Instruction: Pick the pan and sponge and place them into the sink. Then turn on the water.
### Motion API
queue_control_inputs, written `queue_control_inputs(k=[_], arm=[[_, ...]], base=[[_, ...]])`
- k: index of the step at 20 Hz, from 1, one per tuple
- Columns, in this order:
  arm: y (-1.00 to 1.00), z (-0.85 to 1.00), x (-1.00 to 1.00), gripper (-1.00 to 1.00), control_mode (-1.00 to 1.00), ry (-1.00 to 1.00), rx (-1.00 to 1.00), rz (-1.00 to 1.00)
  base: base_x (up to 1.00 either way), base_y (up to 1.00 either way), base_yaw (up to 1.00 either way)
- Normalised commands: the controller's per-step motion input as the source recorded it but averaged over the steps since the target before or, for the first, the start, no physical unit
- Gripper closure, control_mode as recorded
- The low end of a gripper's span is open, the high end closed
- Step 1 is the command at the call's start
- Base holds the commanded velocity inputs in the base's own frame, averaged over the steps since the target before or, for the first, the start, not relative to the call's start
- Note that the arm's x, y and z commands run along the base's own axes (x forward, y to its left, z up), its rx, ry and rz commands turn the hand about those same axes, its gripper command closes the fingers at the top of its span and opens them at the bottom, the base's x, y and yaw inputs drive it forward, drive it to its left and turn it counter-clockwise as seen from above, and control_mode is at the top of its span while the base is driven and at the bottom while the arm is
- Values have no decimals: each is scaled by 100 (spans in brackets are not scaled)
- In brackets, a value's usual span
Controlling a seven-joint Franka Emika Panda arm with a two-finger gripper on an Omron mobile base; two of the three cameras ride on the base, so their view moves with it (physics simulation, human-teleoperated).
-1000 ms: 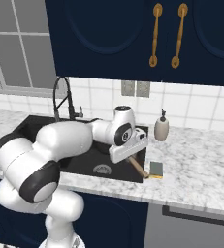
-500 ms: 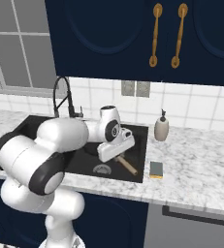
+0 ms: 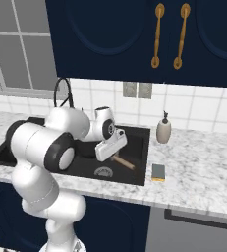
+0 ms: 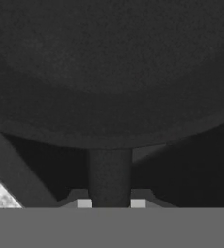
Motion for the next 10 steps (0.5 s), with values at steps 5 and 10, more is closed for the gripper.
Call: queue_control_inputs(k=[5,10], arm=[[17,-35,27,100,-100,0,0,14],[1,-37,20,100,-100,2,0,5]], base=[[0,0,0],[0,0,0]])
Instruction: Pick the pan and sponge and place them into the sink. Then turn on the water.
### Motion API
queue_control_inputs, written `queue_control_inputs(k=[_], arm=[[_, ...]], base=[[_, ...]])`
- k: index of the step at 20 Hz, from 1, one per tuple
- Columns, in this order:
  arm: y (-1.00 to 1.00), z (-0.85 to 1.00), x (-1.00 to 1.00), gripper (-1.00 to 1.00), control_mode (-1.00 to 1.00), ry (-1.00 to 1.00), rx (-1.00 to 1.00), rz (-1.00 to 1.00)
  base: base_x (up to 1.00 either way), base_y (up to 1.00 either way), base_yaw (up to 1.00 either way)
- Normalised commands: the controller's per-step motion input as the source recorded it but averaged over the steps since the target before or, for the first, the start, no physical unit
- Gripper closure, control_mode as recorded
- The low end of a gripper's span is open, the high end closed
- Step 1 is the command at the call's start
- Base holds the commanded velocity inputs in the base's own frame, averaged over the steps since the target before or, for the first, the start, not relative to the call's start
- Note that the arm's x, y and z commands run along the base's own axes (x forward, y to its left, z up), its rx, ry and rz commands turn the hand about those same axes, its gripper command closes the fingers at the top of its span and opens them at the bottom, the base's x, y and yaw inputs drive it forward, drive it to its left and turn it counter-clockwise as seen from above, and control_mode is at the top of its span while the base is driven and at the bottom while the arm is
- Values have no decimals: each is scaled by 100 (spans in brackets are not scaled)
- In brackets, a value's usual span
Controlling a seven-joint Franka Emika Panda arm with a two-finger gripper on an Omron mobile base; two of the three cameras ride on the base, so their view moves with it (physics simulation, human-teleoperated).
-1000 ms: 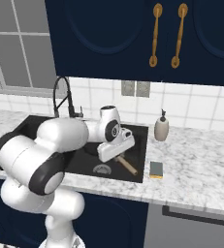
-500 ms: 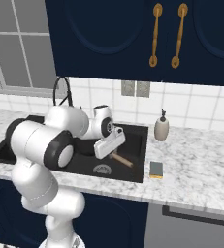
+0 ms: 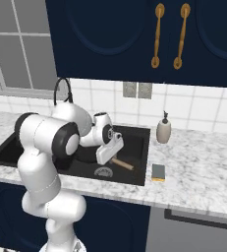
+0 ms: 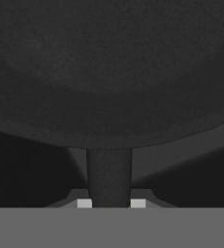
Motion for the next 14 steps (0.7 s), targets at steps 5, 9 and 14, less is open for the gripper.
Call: queue_control_inputs(k=[5,9,14], arm=[[2,-53,16,100,-100,1,0,0],[2,-47,22,100,-100,7,0,1],[5,-50,24,100,-100,7,0,2]], base=[[0,0,0],[0,0,0],[0,0,0]])
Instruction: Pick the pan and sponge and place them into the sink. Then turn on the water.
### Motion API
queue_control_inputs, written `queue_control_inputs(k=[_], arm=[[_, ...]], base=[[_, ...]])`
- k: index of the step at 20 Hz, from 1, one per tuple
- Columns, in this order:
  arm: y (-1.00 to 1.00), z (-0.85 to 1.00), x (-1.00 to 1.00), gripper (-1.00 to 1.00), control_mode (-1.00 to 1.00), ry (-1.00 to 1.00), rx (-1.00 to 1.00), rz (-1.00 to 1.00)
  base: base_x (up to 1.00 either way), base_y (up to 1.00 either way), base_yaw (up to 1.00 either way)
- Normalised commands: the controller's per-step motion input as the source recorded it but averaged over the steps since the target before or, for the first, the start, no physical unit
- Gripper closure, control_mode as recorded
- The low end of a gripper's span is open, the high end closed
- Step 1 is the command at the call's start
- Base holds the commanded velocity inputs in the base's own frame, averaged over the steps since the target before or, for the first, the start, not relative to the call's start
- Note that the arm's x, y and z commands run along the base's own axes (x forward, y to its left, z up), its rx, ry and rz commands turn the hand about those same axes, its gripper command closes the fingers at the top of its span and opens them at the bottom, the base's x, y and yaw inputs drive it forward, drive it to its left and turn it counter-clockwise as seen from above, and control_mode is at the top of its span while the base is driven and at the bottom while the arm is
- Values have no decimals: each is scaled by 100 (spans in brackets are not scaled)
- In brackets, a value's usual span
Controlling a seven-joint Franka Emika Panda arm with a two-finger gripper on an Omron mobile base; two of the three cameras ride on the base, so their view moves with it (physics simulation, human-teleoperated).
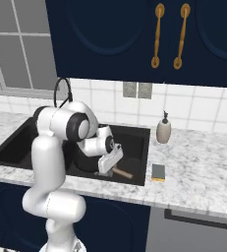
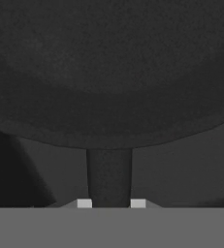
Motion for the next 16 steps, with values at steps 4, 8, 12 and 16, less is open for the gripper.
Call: queue_control_inputs(k=[4,8,12,16], arm=[[10,-52,18,100,-100,9,0,5],[8,-49,18,100,-100,7,0,5],[6,-43,21,100,-100,4,0,5],[3,-38,23,100,-100,2,0,5]], base=[[0,0,0],[0,0,0],[0,0,0],[0,0,0]])
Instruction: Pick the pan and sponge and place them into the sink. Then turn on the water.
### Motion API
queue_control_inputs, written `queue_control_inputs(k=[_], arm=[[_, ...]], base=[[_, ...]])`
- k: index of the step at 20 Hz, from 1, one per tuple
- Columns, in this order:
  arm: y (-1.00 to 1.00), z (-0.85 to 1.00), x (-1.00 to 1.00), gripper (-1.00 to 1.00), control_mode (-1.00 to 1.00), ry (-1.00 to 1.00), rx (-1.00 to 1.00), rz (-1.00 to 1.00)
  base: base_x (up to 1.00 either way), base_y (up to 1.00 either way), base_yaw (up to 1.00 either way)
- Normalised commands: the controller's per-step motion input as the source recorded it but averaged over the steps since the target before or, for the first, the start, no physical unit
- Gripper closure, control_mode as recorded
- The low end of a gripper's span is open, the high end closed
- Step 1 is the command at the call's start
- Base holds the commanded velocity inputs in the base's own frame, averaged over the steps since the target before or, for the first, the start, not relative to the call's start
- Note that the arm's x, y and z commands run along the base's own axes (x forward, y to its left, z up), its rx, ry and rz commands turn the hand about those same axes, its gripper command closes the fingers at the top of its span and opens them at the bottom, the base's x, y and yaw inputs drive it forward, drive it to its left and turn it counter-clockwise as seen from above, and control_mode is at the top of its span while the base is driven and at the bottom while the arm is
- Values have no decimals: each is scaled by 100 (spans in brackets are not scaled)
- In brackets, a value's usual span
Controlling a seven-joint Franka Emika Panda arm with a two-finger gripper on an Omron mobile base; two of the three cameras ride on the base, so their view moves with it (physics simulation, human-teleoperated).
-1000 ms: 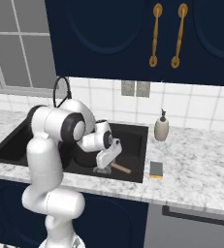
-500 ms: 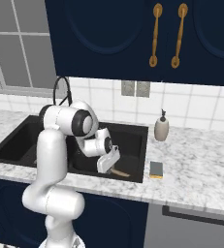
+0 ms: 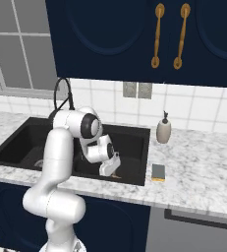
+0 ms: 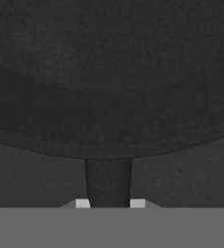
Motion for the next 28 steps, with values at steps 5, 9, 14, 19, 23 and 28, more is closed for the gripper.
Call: queue_control_inputs(k=[5,9,14,19,23,28], arm=[[1,-30,30,100,-100,1,0,5],[0,-4,4,-100,-100,0,8,9],[0,44,0,-100,-100,0,10,4],[0,96,0,-100,-100,0,20,0],[0,100,0,-100,-100,-3,15,-3],[0,76,-18,-100,-100,-6,3,-21]], base=[[0,0,0],[0,0,0],[0,0,0],[0,0,0],[0,0,0],[0,0,0]])
